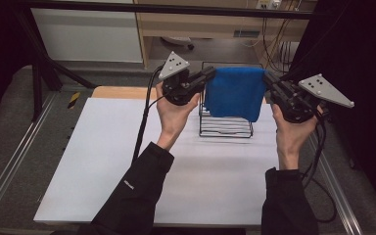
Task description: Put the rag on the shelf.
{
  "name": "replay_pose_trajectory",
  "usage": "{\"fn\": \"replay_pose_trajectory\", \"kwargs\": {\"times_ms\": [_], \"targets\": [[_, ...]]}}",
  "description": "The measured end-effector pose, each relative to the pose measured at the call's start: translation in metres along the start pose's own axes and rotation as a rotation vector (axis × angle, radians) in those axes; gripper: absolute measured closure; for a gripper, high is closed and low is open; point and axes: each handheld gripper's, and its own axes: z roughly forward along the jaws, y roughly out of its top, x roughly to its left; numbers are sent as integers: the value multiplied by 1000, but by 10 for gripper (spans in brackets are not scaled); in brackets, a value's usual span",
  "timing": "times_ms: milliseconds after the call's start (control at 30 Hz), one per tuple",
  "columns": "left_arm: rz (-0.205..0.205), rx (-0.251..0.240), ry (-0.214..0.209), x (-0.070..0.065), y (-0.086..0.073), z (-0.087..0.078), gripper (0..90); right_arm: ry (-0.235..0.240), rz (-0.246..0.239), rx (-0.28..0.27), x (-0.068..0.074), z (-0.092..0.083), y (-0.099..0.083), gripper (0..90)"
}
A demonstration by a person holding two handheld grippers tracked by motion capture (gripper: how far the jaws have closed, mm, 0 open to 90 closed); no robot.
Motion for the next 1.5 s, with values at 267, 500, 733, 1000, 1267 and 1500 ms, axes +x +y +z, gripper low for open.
{"fn": "replay_pose_trajectory", "kwargs": {"times_ms": [267,500,733,1000,1267,1500], "targets": [[4,-20,4,1,16,8,858,-12,-1,-17,-8,8,13,874],[3,-41,10,6,28,16,859,-16,-19,-31,-13,17,27,873],[-4,-56,18,9,39,23,859,-18,-21,-44,-17,24,37,873],[-8,-80,25,14,47,30,859,-22,-21,-54,-23,32,47,874],[-9,-97,38,22,56,39,859,-22,-24,-64,-29,46,55,873],[-7,-101,62,32,54,52,859,-30,-22,-51,-37,62,54,873]]}}
